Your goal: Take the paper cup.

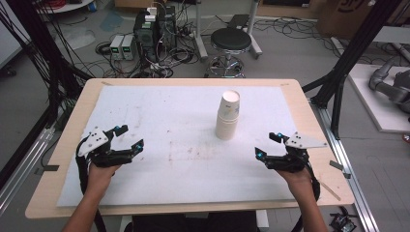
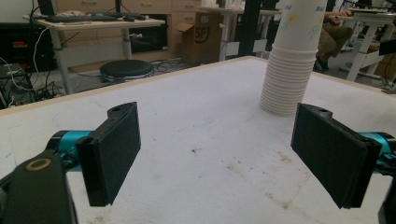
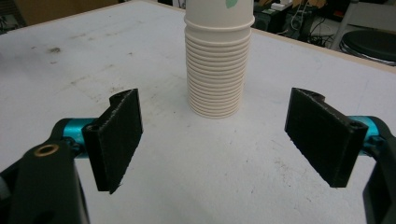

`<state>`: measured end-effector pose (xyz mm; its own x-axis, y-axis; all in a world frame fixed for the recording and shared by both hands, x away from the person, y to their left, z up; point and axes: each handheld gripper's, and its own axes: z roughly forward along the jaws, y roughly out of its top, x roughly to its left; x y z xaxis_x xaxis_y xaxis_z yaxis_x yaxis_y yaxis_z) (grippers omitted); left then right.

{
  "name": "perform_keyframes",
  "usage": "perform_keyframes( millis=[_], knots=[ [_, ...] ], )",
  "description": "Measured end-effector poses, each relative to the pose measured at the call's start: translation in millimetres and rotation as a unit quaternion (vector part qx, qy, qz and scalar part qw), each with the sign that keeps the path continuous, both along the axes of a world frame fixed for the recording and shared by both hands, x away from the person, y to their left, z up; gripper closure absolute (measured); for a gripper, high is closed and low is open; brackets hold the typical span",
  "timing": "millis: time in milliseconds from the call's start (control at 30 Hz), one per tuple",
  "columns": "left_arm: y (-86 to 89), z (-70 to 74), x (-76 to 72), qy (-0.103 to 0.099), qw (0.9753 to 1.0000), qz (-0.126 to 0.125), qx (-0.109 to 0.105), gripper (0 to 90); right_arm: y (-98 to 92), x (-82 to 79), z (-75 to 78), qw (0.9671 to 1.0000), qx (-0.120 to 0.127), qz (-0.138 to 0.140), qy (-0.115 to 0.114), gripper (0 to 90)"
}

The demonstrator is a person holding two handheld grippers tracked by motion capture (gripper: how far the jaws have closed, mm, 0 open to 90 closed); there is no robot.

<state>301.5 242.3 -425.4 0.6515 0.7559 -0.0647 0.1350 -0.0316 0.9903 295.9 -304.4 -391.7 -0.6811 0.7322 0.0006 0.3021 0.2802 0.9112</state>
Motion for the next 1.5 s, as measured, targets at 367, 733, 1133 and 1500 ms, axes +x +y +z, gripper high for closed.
perform_keyframes(
  millis=[367,733,1133,1500],
  knots=[
    [1.6,-1.4,-1.1,-0.007,1.0,-0.004,0.004,15.8,2.2,0.8,-0.4,1.0,0.003,0.008,0.002,19.4],
    [4.1,-3.1,-1.0,0.002,0.9999,-0.016,-0.001,15.6,6.0,0.8,0.6,0.9999,0.006,0.01,0.011,19.4],
    [2.4,-4.1,0.5,0.017,0.9994,-0.029,-0.005,15.3,17.5,8.6,12.5,0.9996,0.011,0.017,0.018,19.3],
    [1.1,-4.1,0.4,0.014,0.9996,-0.026,0.0,15.3,40.9,31.1,33.8,0.9993,-0.005,0.032,0.018,19.3]
  ],
)
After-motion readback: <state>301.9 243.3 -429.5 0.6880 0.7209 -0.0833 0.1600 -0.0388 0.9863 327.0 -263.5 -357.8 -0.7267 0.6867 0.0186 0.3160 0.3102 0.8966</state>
